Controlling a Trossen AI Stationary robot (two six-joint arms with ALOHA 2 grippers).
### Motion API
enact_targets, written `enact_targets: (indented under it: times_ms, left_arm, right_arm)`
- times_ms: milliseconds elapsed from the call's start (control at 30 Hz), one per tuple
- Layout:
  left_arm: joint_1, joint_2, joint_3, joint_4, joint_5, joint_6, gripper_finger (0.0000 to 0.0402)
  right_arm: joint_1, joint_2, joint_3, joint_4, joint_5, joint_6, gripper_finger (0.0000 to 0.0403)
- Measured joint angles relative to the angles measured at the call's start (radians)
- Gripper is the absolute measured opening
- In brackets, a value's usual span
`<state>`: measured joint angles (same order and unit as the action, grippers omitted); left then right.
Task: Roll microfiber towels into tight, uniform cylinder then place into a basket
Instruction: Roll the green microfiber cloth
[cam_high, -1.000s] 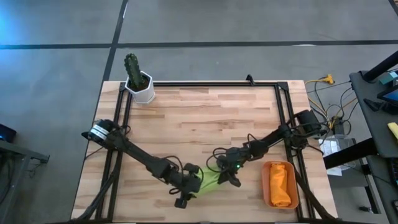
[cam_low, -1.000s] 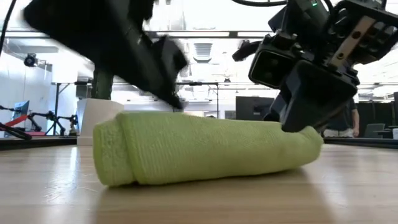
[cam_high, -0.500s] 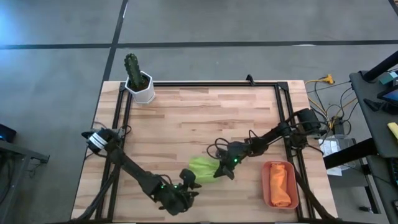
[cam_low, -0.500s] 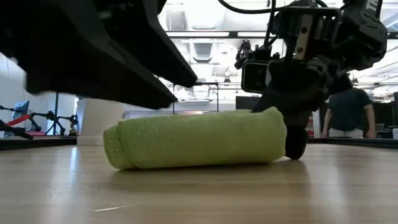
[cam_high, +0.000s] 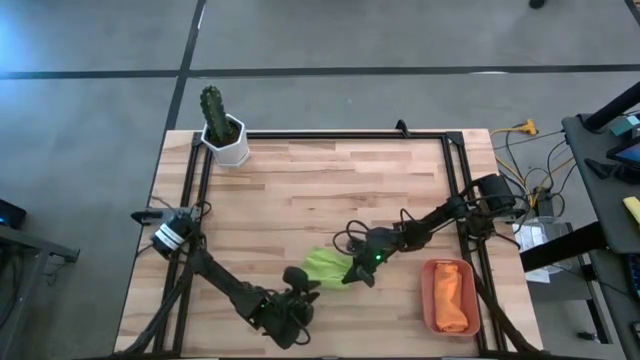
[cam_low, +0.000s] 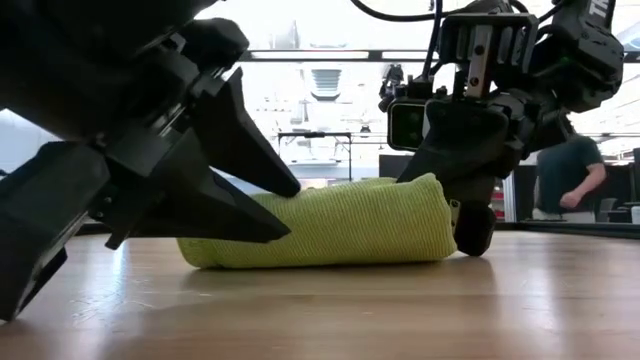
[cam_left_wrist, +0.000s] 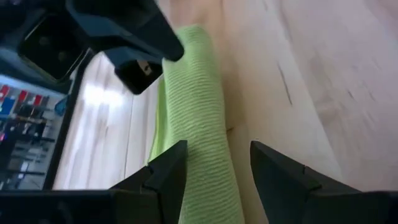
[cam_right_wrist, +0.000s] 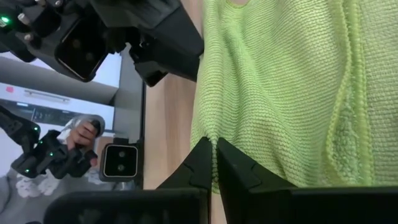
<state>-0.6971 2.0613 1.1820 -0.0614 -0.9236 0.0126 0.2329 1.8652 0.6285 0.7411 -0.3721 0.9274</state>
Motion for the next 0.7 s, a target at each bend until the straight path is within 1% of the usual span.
enact_targets:
  times_ms: [100, 233, 400, 600, 700]
  left_arm:
    - [0.0, 0.002, -0.006, -0.003, -0.018, -0.037, 0.016]
    - [-0.002, 0.003, -0.005, -0.004, -0.047, -0.038, 0.016]
    - [0.026, 0.011, -0.011, 0.005, -0.001, -0.085, 0.016]
    - [0.046, 0.026, -0.011, 0.008, 0.01, -0.099, 0.016]
    - [0.064, 0.027, -0.012, 0.006, 0.024, -0.159, 0.016]
  right_arm:
    - [0.0, 0.0, 0.0, 0.0, 0.003, 0.0, 0.0009]
    - [0.0, 0.001, 0.0, 0.007, 0.003, 0.004, 0.0009]
    - [0.0, 0.002, -0.003, 0.036, 0.002, 0.023, 0.0009]
    - [0.003, 0.003, -0.003, 0.047, 0.002, 0.027, 0.0009]
    - [0.006, 0.003, -0.003, 0.054, 0.0, 0.026, 0.0009]
